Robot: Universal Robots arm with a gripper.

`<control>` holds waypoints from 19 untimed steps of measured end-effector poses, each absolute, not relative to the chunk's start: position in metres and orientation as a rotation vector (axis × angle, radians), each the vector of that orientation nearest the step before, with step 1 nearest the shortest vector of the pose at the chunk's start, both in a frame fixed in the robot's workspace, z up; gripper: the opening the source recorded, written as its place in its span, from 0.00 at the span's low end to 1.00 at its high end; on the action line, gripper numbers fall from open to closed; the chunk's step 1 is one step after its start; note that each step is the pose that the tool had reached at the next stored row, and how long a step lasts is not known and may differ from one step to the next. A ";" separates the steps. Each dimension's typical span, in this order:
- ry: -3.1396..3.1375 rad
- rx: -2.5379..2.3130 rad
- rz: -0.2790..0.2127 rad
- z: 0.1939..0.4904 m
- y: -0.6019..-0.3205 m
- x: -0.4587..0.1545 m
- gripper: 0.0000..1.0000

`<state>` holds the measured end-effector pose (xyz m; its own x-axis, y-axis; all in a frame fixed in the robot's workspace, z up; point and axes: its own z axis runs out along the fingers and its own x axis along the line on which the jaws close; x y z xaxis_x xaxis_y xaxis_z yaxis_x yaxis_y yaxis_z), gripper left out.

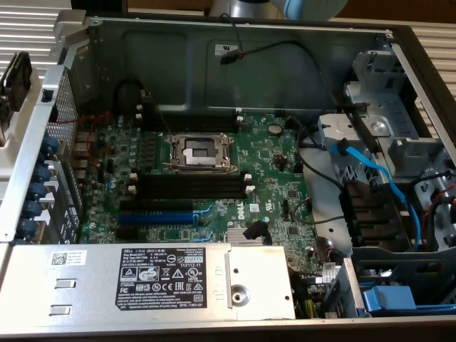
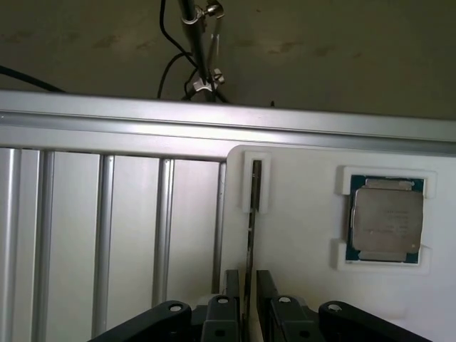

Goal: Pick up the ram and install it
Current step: 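Pick up the ram and move it above insertion slot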

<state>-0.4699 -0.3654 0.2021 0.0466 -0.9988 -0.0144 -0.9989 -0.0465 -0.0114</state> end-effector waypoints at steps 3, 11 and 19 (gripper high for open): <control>2.157 -2.259 0.004 0.202 -0.365 -0.470 0.24; 2.158 -2.261 0.001 0.202 -0.365 -0.470 0.24; 2.158 -2.261 0.001 0.202 -0.365 -0.470 0.16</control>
